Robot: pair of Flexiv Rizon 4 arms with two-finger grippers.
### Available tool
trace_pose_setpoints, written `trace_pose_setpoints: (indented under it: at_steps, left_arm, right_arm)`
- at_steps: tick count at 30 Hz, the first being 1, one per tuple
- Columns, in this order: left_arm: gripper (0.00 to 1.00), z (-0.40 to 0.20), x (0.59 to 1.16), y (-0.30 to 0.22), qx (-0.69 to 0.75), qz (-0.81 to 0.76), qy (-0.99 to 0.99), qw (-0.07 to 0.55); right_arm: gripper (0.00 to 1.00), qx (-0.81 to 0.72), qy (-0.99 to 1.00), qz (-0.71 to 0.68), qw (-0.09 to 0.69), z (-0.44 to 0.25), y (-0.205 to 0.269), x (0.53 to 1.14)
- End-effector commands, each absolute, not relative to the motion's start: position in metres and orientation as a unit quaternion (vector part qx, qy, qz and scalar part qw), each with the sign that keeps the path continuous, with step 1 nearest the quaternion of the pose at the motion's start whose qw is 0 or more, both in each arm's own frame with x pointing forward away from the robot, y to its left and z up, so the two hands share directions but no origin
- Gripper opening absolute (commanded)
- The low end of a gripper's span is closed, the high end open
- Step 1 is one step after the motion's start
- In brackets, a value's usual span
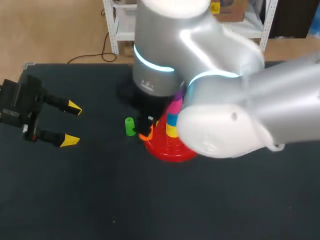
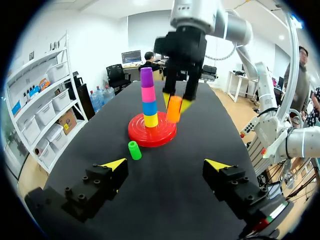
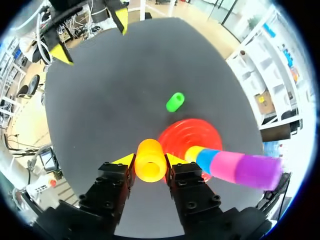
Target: Pick up and stack the cylinders on the red base in this order: pink,purple,orange,green
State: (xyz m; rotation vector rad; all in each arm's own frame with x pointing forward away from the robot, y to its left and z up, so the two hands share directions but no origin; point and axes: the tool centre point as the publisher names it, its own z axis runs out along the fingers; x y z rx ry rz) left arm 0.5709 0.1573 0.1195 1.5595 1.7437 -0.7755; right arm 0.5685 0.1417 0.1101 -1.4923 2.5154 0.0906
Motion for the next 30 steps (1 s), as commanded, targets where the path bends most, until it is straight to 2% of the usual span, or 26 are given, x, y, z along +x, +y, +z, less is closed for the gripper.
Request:
trace_pose_setpoints:
  at_steps: [1,13,30]
  left_arm:
    - [1.0,0.118,0.57,0.158,0.597,-0.296,0.666,0.335]
    - [1.0,0.118,0.57,0.158,0.597,-0.296,0.666,0.335]
    - [1.0,0.118,0.57,0.158,0.597,-0.296,0.666,0.335]
  right_arm:
    - [0.0,-0.512,0.85,0.028,0.123,0.14,0.132,0.564]
    - [0.0,-0.51,0.842,0.008,0.177,0.213,0.118,0.589]
    - [0.0,-0.499,0.847,-0.03,0.18,0.233,0.101,0.622]
